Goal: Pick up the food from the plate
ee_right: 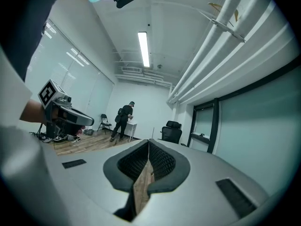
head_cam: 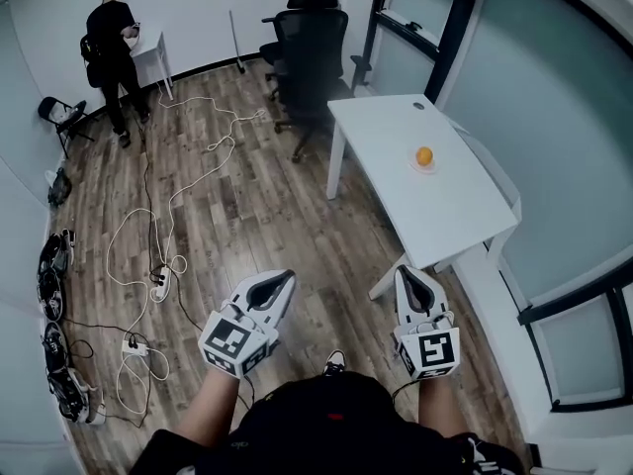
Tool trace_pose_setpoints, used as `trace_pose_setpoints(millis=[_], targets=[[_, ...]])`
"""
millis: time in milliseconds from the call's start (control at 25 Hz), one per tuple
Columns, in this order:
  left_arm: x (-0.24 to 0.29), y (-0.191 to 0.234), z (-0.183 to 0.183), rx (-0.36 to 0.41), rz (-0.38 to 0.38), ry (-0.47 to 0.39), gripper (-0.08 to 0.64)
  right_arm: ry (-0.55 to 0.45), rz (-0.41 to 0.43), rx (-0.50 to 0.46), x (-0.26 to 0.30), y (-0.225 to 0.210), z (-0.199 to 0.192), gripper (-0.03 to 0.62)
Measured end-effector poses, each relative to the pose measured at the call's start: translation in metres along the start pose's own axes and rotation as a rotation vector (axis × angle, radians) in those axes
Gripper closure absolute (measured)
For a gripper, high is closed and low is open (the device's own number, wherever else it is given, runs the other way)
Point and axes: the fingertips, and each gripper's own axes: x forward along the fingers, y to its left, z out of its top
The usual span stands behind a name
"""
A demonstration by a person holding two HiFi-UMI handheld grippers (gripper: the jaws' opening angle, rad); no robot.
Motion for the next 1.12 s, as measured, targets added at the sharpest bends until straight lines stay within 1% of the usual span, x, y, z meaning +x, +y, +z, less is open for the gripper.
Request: trace_pose_setpoints(millis=[240, 440, 600, 720, 880, 1040, 1120], targets=[[0.084, -0.003, -0.001, 0.01, -0.018, 0.032, 0.537, 0.028, -0.025, 0.033, 0.028, -0.076, -0.031, 0.568], [0.145, -0.008, 0.0, 0.006, -0.007, 0.055, 0.537, 0.067, -0.022, 0.072, 0.043, -0.136, -0.065, 0.568], [0.171, 0.002, -0.006, 0.0, 0.007, 0.076, 0.537, 0.075, -0.017, 0.101, 0.059, -0.155, -0.081, 0.568], [0.191, 0.006, -0.008, -0.004, -0.004, 0.082, 0.537, 0.083, -0.021, 0.11, 0.068, -0.167, -0.091, 0.568], [0.216, 0.019, -0.01, -0.006, -0.041, 0.082, 0.537, 0.099, -0.05, 0.107, 0.082, -0.18, -0.099, 0.568], [0.254, 0.039, -0.017, -0.024, -0.094, 0.08, 0.537, 0.127, -0.108, 0.113, 0.103, -0.206, -0.115, 0.568], [0.274, 0.055, -0.014, -0.031, -0.119, 0.078, 0.537, 0.142, -0.133, 0.11, 0.12, -0.216, -0.117, 0.568]])
